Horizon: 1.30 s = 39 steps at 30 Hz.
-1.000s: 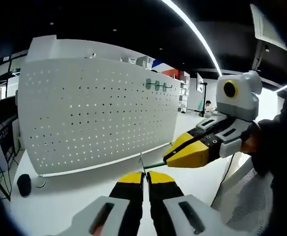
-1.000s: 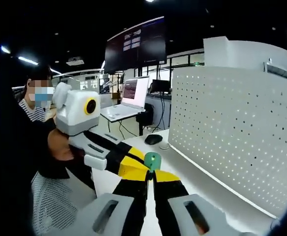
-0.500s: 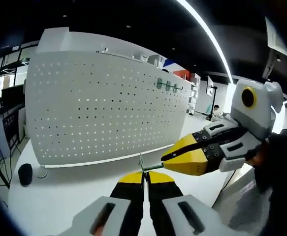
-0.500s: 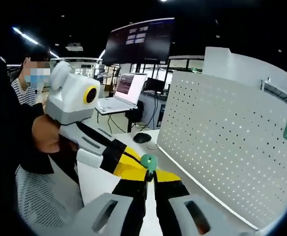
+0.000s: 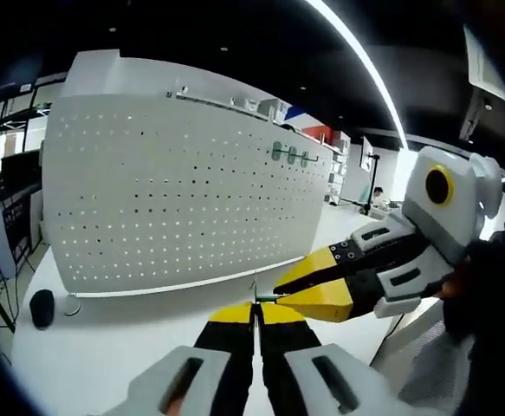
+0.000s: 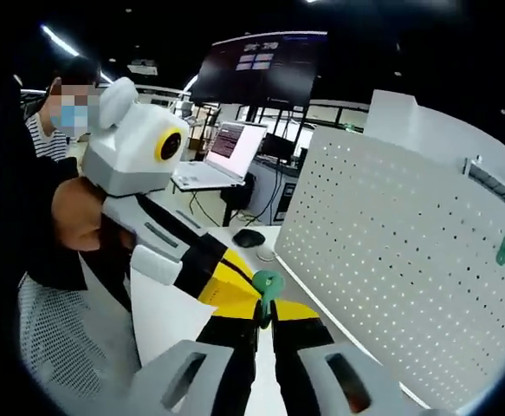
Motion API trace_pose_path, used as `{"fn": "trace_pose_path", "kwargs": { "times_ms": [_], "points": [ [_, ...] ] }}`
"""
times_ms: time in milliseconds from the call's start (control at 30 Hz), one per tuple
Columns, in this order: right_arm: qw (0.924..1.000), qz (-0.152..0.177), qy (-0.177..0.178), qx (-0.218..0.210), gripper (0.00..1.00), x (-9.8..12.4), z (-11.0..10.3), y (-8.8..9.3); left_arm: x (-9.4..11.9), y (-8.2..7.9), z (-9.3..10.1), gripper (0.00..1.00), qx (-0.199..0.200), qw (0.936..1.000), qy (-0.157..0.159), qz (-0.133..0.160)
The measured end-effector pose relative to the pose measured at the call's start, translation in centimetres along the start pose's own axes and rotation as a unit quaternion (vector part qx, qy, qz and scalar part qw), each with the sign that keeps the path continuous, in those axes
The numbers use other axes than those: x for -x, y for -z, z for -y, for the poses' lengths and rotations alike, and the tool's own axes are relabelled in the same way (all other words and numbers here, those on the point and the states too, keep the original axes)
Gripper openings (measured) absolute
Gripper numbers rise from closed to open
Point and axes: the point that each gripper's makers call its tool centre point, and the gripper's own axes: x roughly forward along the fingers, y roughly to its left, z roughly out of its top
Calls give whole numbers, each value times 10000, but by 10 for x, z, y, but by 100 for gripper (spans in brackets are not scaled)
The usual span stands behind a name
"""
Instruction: Insert the hook assembly into the mounting plate slot until the hook locks in place.
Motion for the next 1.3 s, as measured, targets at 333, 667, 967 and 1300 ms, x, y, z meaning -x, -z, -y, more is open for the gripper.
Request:
{"fn": "trace_pose_path", "kwargs": {
  "times_ms": [333,667,967,1300],
  "points": [
    [9999,102,-21,-76,3,-1,1,-1,1,-1,0,1,497,9987,126,68],
    [9996,186,-11,-220,1,1,2,-2,0,-3,3,1,740,9970,203,118],
    [9993,213,132,-290,0,5,12,-4,0,-8,6,9,9,9997,154,207],
    [9969,274,500,-547,0,18,36,-3,11,-19,18,23,-516,9964,304,595]
  ]
}}
